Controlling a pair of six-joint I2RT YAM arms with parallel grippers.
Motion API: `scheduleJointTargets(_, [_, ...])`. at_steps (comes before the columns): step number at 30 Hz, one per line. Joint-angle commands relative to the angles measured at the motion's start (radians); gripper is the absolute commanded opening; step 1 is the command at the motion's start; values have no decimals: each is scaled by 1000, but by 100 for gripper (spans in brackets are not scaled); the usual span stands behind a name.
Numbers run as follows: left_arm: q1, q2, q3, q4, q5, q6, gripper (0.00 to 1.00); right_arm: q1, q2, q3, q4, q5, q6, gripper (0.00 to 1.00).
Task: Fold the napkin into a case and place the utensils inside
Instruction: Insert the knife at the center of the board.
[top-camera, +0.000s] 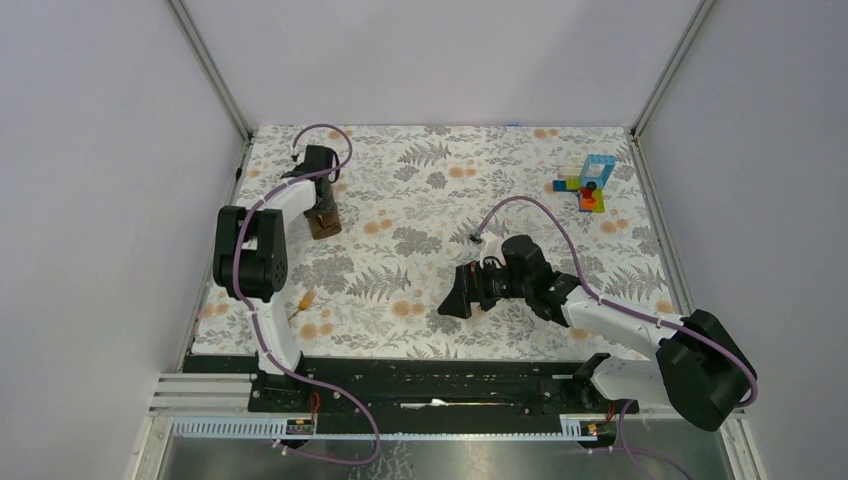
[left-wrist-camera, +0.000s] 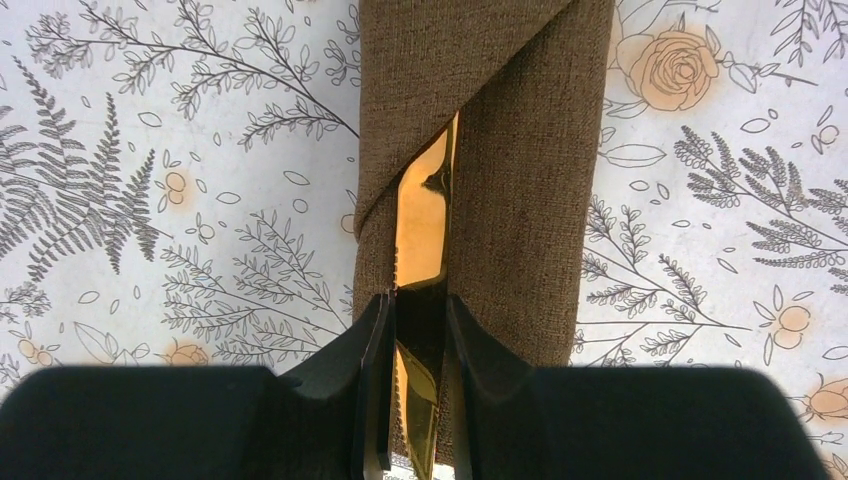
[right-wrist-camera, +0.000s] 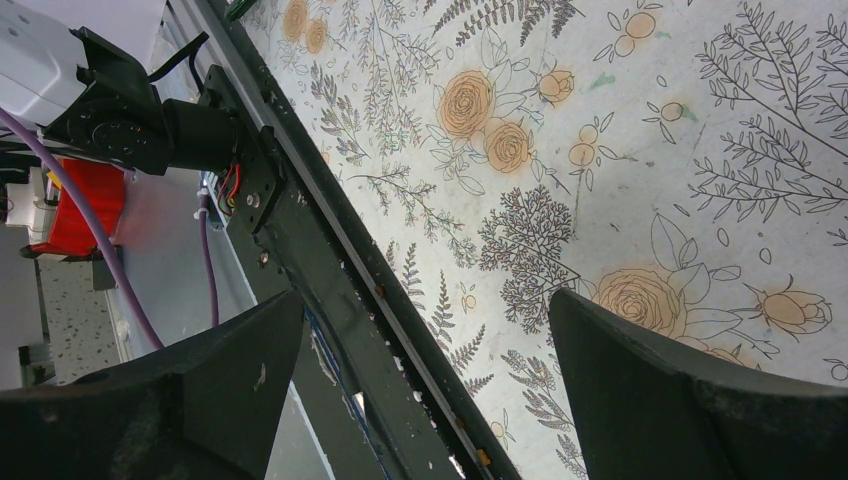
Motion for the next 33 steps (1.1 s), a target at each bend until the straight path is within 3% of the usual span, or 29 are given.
scheduleJointTargets(1, [13,-70,51,35,-49,25,2,-7,5,13,11,-5,-3,100])
scheduleJointTargets(12, [36,24,124,37,2,61,9,-7,-2,7,9,-4,-1,100])
scheduleJointTargets(18, [36,57,156,-12,-8,59,28,-6,-6,3,9,-3,0,100])
scheduleJointTargets(24, [38,-39,113,-67,-50,26,43,-7,-18,-6,14,-7,-1,100])
scheduleJointTargets(28, [69,-192,20,-128,2,-39,46,-7,-32,-11,18,-11,-3,100])
scheduleJointTargets(29, [78,-267,-24,-132,50,-77,49,-7,-39,-13,17,-8,-3,100])
scheduleJointTargets(30, [83,-318,-88,-139,83,-96,77,-6,-44,-14,16,-7,-6,100])
scheduleJointTargets(31, [83,-360,-112,-163,103,-116,94,-7,-48,-14,14,-6,-8,100])
scheduleJointTargets(33, [85,-432,-188,-237,130,-154,98,-6,-54,-15,10,-6,-13,100])
